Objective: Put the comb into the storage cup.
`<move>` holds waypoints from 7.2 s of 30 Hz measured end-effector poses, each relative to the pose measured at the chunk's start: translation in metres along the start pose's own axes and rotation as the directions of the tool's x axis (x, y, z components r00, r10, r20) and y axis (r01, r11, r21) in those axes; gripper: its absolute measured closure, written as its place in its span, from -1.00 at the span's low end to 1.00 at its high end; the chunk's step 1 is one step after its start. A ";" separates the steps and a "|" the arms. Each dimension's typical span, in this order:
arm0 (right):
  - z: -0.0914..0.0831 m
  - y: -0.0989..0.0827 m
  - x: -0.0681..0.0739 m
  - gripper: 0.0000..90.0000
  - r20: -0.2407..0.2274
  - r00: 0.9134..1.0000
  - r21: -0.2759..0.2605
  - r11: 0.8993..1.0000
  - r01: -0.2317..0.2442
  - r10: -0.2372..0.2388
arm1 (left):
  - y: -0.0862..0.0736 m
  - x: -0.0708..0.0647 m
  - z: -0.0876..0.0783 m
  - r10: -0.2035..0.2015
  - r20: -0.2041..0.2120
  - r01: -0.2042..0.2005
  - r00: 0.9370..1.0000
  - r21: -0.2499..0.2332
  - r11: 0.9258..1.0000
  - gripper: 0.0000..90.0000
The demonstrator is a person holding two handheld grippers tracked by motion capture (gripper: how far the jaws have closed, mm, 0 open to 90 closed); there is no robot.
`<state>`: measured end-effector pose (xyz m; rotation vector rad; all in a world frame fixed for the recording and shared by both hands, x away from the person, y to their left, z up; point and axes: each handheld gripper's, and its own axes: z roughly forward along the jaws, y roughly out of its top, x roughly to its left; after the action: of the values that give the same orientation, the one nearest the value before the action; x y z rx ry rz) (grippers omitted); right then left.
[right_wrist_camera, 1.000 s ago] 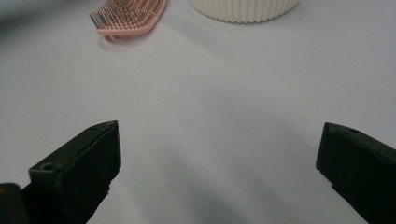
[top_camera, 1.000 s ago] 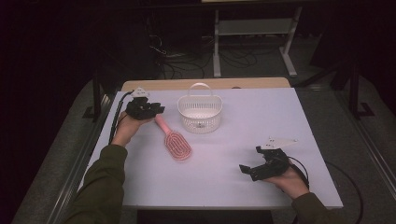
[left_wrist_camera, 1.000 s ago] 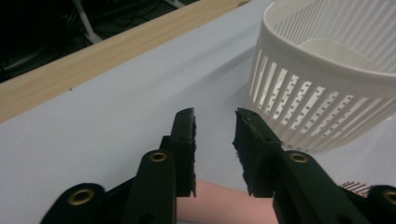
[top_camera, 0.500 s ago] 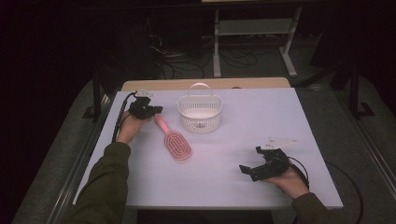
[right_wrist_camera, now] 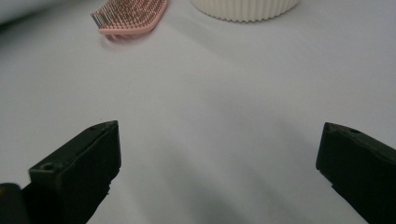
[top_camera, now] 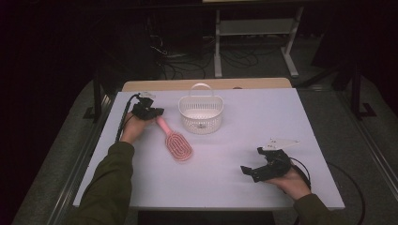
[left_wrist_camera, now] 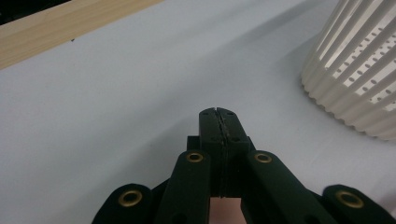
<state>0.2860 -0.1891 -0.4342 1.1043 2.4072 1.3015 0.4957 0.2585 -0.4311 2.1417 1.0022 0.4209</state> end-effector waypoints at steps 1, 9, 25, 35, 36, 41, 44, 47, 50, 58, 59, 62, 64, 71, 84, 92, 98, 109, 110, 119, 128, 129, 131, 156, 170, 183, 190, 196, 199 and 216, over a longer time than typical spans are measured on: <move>0.000 0.000 0.000 -1.00 0.000 1.000 0.000 1.000 0.000 0.000 | 0.000 0.000 0.001 -0.001 -0.003 0.001 1.000 0.002 1.000 1.00; 0.000 0.000 0.000 -1.00 -0.003 1.000 0.000 1.000 -0.002 0.002 | -0.002 0.001 0.003 -0.003 -0.010 0.003 1.000 0.007 1.000 1.00; 0.000 0.000 0.000 -1.00 -0.002 1.000 -0.001 1.000 -0.002 0.002 | -0.005 0.005 -0.005 0.013 -0.008 -0.013 1.000 0.048 0.999 1.00; 0.000 0.000 0.000 -1.00 0.000 1.000 -0.002 1.000 -0.006 0.006 | -0.007 0.007 -0.011 0.032 -0.001 -0.032 0.999 0.084 0.996 1.00; 0.000 0.000 0.000 -1.00 -0.001 1.000 -0.001 1.000 -0.005 0.005 | -0.007 0.007 -0.011 0.030 0.000 -0.030 1.000 0.084 0.996 1.00; 0.000 0.000 0.000 -1.00 -0.001 1.000 -0.001 1.000 -0.004 0.004 | -0.008 0.006 -0.015 0.035 0.004 -0.035 0.999 0.110 0.993 1.00; 0.000 0.000 0.000 -1.00 -0.001 1.000 -0.001 1.000 -0.004 0.004 | -0.009 0.006 -0.017 0.040 0.012 -0.041 0.999 0.124 0.991 1.00; 0.000 0.000 0.000 -1.00 0.000 1.000 0.000 1.000 -0.004 0.004 | -0.010 0.006 -0.020 0.048 0.018 -0.050 0.999 0.135 0.990 1.00; 0.000 0.000 0.000 -1.00 0.000 1.000 0.001 1.000 -0.005 0.005 | -0.011 0.006 -0.022 0.058 0.019 -0.060 0.998 0.143 0.988 1.00; 0.000 0.000 0.000 -1.00 0.001 1.000 0.002 1.000 -0.005 0.005 | -0.017 0.005 -0.028 0.054 0.031 -0.058 0.998 0.148 0.987 1.00; 0.000 0.000 0.000 -1.00 0.000 1.000 0.002 1.000 -0.005 0.005 | -0.017 0.004 -0.029 0.058 0.032 -0.062 0.998 0.152 0.986 1.00; 0.001 0.000 0.000 -1.00 0.000 1.000 0.003 1.000 -0.005 0.005 | -0.018 0.003 -0.032 0.066 0.035 -0.070 0.997 0.162 0.984 1.00; 0.001 0.000 0.001 -1.00 0.000 1.000 0.003 1.000 -0.005 0.005 | -0.019 0.001 -0.034 0.067 0.035 -0.072 0.997 0.165 0.984 1.00; 0.001 0.000 0.001 -1.00 0.000 1.000 0.004 1.000 -0.004 0.004 | -0.019 -0.002 -0.040 0.081 0.046 -0.088 0.996 0.184 0.979 1.00; 0.001 0.000 0.001 -1.00 0.000 1.000 0.006 1.000 -0.005 0.005 | -0.032 -0.003 -0.046 0.081 0.070 -0.094 0.994 0.212 0.973 1.00; 0.002 0.001 0.001 -1.00 0.000 1.000 0.009 1.000 -0.007 0.007 | -0.042 -0.004 -0.057 0.077 0.096 -0.096 0.992 0.219 0.971 1.00; 0.002 0.001 0.001 -1.00 -0.001 1.000 0.011 1.000 -0.007 0.007 | -0.048 -0.006 -0.063 0.090 0.111 -0.114 0.990 0.235 0.965 1.00; 0.003 0.000 0.001 -1.00 -0.002 1.000 0.012 1.000 -0.009 0.009 | -0.059 -0.010 -0.075 0.096 0.134 -0.128 0.986 0.251 0.960 1.00; 0.003 0.000 0.001 -1.00 -0.002 1.000 0.012 1.000 -0.009 0.009 | -0.060 -0.011 -0.076 0.092 0.136 -0.125 0.986 0.253 0.959 1.00; 0.003 0.000 0.001 -1.00 -0.003 1.000 0.013 1.000 -0.008 0.008 | -0.070 -0.018 -0.086 0.092 0.158 -0.130 0.983 0.250 0.959 1.00; 0.003 0.000 0.002 -1.00 -0.004 1.000 0.013 1.000 -0.009 0.009 | -0.079 -0.029 -0.097 0.095 0.191 -0.140 0.977 0.237 0.961 1.00; 0.003 0.000 0.002 -1.00 -0.004 1.000 0.012 1.000 -0.009 0.009 | -0.080 -0.031 -0.099 0.100 0.197 -0.146 0.975 0.236 0.961 1.00; 0.003 0.001 0.002 -1.00 -0.003 1.000 0.012 1.000 -0.010 0.010 | -0.082 -0.033 -0.102 0.103 0.201 -0.150 0.974 0.233 0.961 1.00; 0.003 0.001 0.002 -1.00 -0.006 1.000 0.011 1.000 -0.004 0.004 | -0.103 -0.060 -0.128 0.115 0.257 -0.171 0.960 0.208 0.963 1.00; 0.003 0.001 0.003 -1.00 -0.008 1.000 0.012 1.000 -0.003 0.003 | -0.109 -0.079 -0.132 0.120 0.284 -0.183 0.951 0.207 0.961 1.00; 0.003 0.001 0.003 -1.00 -0.009 1.000 0.010 1.000 -0.001 0.001 | -0.089 -0.090 -0.147 0.093 0.267 -0.097 0.959 0.003 0.995 0.80; 0.003 0.002 0.003 -1.00 -0.010 1.000 0.009 1.000 -0.001 0.001 | -0.079 -0.107 -0.140 0.122 0.257 -0.102 0.959 -0.091 0.991 0.36; 0.002 0.002 0.003 -1.00 -0.010 1.000 0.009 1.000 -0.002 0.002 | -0.074 -0.123 -0.127 0.152 0.267 -0.124 0.952 -0.119 0.985 -0.04; 0.002 0.002 0.003 -1.00 -0.011 1.000 0.008 1.000 0.001 -0.001 | -0.073 -0.129 -0.123 0.169 0.264 -0.140 0.950 -0.128 0.982 -0.23; 0.003 0.001 0.002 -1.00 -0.007 1.000 0.011 1.000 0.005 -0.005 | -0.074 -0.131 -0.114 0.154 0.225 -0.129 0.962 -0.119 0.984 -1.00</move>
<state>0.2866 -0.1856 -0.4343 1.0970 2.4242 1.2940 0.3093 0.2446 -0.4054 2.1184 0.6835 0.2735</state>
